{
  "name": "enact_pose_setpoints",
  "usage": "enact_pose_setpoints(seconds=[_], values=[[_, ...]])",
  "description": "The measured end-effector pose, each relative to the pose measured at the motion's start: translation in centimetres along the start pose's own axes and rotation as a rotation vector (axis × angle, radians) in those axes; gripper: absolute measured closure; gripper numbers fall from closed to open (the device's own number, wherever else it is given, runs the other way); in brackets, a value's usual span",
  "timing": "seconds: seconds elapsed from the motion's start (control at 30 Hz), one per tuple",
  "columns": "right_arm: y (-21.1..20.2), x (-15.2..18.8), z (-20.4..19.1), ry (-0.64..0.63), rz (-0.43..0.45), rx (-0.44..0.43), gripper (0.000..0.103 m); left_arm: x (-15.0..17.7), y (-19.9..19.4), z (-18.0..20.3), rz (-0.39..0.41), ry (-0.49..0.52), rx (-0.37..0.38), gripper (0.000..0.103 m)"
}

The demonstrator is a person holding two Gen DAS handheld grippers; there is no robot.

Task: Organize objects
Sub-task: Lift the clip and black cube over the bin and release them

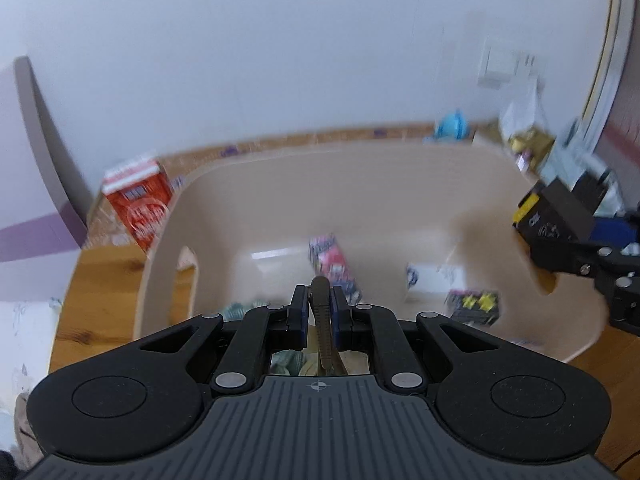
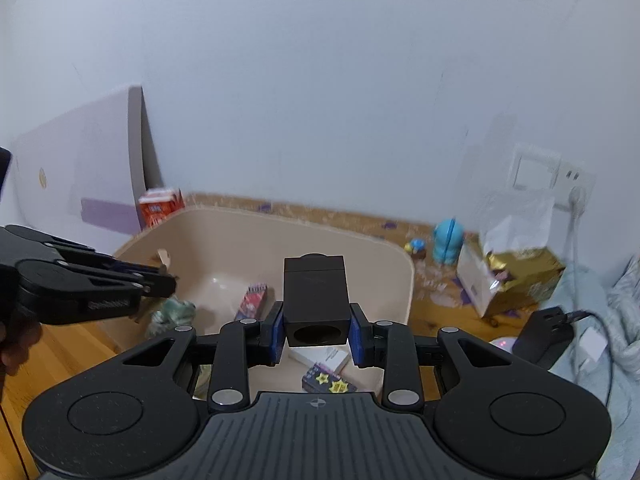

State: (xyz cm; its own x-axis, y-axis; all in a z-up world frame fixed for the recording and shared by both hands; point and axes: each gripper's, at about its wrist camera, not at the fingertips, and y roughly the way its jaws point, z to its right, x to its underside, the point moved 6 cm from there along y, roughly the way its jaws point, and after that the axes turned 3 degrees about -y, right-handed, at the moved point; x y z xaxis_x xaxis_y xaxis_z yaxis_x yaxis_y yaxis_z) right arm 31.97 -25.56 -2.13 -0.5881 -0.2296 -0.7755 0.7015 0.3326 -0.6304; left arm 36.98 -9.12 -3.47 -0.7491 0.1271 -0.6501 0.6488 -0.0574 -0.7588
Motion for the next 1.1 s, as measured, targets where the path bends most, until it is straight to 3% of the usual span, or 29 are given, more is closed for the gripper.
enact_pose_setpoints(seconds=[0.3,0.47,0.5,0.57,0.63,0.7,0.9,1.0,1.1], values=[[4.5,1.7,-1.9,-0.116,-0.175,-0.011,0.074,1.8,4.1,-0.3,-0.151,0.013,-0.007,0.092],[5.6,2.5,-1.6,-0.11,-0.213,-0.001,0.074,2.3,4.1,-0.9,-0.159,-0.002,-0.012,0.092],[5.6,2.5,-1.6,-0.116,-0.211,0.005,0.064,2.1,4.0,-0.8,-0.157,-0.006,-0.01,0.087],[5.3,2.3,-1.5,-0.12,-0.198,0.017,0.061,1.9,3.3,-0.8,-0.136,-0.012,0.002,0.069],[4.7,2.1,-1.6,-0.125,-0.176,0.025,0.057,1.4,2.1,-0.8,-0.088,-0.012,-0.004,0.037],[3.8,1.7,-1.5,-0.123,-0.145,0.044,0.049,0.8,0.4,-1.0,-0.032,-0.005,-0.014,0.027],[-0.3,1.1,-2.0,-0.114,-0.013,0.098,0.019,0.2,-4.9,-1.6,0.086,0.01,-0.013,0.013],[-2.3,1.2,-2.4,-0.118,0.037,0.116,0.002,0.9,-7.0,-2.1,0.115,0.018,-0.01,0.013],[-4.0,1.6,-2.8,-0.11,0.06,0.113,0.0,2.1,-8.6,-2.7,0.129,0.026,-0.008,0.011]])
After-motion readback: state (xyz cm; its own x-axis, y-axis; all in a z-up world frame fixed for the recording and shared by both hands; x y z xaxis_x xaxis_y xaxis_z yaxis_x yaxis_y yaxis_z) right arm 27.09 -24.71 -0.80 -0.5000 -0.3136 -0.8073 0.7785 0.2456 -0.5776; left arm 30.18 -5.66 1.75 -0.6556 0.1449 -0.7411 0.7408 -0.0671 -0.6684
